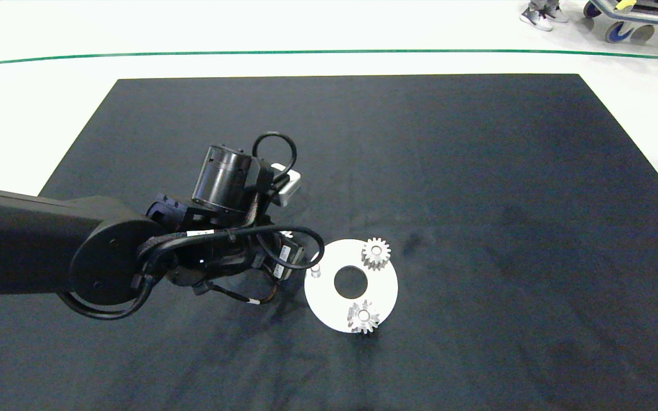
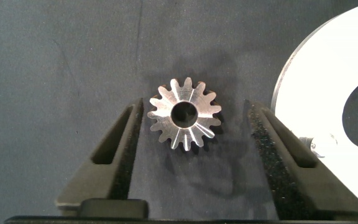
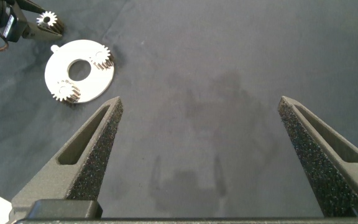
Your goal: Install three planetary gears onto the carrier pins
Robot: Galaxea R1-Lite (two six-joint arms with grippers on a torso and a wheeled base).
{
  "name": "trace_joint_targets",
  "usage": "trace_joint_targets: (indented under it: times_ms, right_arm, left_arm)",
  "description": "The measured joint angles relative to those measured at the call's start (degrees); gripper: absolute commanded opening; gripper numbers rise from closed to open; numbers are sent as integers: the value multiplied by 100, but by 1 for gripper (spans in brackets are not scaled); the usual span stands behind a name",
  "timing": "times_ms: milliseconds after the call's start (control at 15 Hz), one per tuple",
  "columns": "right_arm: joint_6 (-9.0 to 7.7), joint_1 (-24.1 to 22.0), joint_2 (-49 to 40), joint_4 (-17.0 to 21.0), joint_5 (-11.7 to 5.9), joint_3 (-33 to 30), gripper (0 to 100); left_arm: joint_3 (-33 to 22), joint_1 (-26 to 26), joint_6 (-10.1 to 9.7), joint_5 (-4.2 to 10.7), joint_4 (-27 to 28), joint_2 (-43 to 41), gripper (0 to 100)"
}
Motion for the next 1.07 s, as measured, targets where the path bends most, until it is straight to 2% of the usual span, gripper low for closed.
trace_joint_targets:
  times_ms: [800,1067]
  right_arm:
    - [0,0,-17,0,0,0,100]
    - [0,0,-20,2,0,0,100]
  left_arm:
    - [39,1,4,0,6,2,38]
    - [54,1,61,0,4,2,29]
